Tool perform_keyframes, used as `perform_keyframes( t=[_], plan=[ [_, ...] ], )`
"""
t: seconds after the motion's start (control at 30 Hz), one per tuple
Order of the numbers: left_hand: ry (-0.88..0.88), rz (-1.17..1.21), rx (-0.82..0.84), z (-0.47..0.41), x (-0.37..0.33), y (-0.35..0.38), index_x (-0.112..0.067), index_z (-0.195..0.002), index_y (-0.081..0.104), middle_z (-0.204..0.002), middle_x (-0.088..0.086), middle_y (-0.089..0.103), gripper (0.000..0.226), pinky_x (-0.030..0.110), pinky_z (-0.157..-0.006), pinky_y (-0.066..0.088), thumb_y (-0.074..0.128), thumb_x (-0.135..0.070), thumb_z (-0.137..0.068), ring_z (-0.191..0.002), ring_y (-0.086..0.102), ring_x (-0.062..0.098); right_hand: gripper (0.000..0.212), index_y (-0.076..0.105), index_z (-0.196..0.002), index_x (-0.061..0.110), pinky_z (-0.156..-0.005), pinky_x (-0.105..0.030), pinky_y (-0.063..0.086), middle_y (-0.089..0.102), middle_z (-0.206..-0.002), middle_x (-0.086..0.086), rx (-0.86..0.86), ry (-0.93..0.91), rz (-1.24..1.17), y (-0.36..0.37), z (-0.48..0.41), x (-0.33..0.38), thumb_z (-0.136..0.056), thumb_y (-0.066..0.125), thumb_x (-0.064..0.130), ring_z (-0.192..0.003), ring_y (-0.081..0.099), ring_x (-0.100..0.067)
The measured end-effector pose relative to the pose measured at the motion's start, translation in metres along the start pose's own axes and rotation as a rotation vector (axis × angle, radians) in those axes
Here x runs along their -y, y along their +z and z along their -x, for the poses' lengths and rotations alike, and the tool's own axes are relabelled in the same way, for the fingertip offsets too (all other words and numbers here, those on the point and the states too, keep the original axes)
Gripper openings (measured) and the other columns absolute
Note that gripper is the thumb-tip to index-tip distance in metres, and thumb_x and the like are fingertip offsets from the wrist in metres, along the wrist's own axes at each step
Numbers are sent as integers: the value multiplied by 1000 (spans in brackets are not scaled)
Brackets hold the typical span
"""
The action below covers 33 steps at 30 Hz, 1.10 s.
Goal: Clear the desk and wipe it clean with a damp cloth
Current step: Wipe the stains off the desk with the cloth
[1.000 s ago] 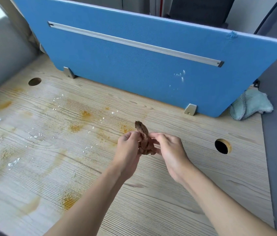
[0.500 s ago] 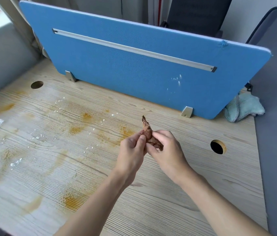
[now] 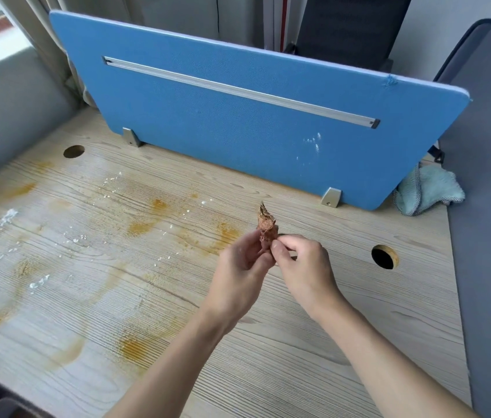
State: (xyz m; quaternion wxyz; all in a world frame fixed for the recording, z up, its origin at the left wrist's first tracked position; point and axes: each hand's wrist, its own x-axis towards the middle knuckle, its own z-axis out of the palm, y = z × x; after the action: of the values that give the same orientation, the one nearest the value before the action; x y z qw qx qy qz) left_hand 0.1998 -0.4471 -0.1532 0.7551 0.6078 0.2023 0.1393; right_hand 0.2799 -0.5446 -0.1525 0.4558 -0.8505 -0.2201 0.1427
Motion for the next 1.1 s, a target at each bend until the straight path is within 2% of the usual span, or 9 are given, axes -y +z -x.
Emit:
perform_keyframes(
  t=[0.1,0.17,0.3,0.43,0.53,0.63,0.8,0.97,1.1],
  plan=[
    [15,-64,-180,3,-1,0,-4,-104,60,-93,9,76,13,32,-80,59,64,2,-93,-89,74,23,32,69,-71,16,-54,-19,44,65,-62,8,11,118,-233,0,4,7,-100,54,15,-58,59,-6],
    [63,-227,-204,3,-2,-3,-5,-95,66,-85,8,75,4,36,-78,60,67,-3,-92,-81,73,20,37,66,-68,17,-53,-20,44,62,-57,7,39,171,-357,-3,8,12,-102,51,16,-54,54,-4],
    [68,-342,-187,6,-7,-4,-10,-93,68,-82,3,74,8,42,-77,60,72,-9,-87,-79,73,15,26,74,-88,13,-74,-47,59,73,-78,-8,94,183,-468,-4,13,12,-103,55,21,-72,68,-19],
    [90,-435,-187,9,-4,-6,-18,-95,71,-81,-3,74,14,45,-72,60,78,-17,-83,-79,72,13,26,71,-95,3,-74,-44,62,76,-88,-15,85,230,-559,-6,14,17,-104,54,20,-87,74,-34],
    [115,-495,-194,9,2,-10,-19,-91,73,-87,-7,73,11,44,-75,59,79,-22,-83,-81,71,12,35,71,-94,-1,-75,-48,62,75,-90,-20,94,259,-604,-10,19,21,-103,54,29,-87,73,-37],
    [113,-502,-179,12,3,-11,-20,-82,65,-81,-1,71,15,46,-68,58,79,-24,-82,-74,71,19,37,69,-91,-6,-77,-57,57,71,-88,-29,128,236,-588,-10,23,26,-100,60,29,-77,70,-38],
    [94,-372,-215,16,-4,-12,-3,-85,61,-78,7,72,12,37,-74,59,67,-9,-93,-76,71,21,39,71,-93,2,-72,-41,57,73,-88,-15,140,392,-793,-17,24,32,-109,41,22,-77,69,-22],
    [-87,380,-216,21,-12,-12,-9,-93,47,-95,16,63,13,34,-80,57,43,-3,-104,-92,66,28,26,63,-97,3,-80,-47,58,70,-99,-18,-116,607,-970,-22,14,35,-106,40,15,-90,67,-28],
    [-215,718,-292,30,-10,-12,-12,-85,44,-95,16,63,24,41,-85,58,38,3,-103,-90,69,24,25,59,-101,2,-71,-51,57,69,-102,-19,-260,714,-1158,-26,9,37,-106,38,13,-88,69,-31]
  ],
)
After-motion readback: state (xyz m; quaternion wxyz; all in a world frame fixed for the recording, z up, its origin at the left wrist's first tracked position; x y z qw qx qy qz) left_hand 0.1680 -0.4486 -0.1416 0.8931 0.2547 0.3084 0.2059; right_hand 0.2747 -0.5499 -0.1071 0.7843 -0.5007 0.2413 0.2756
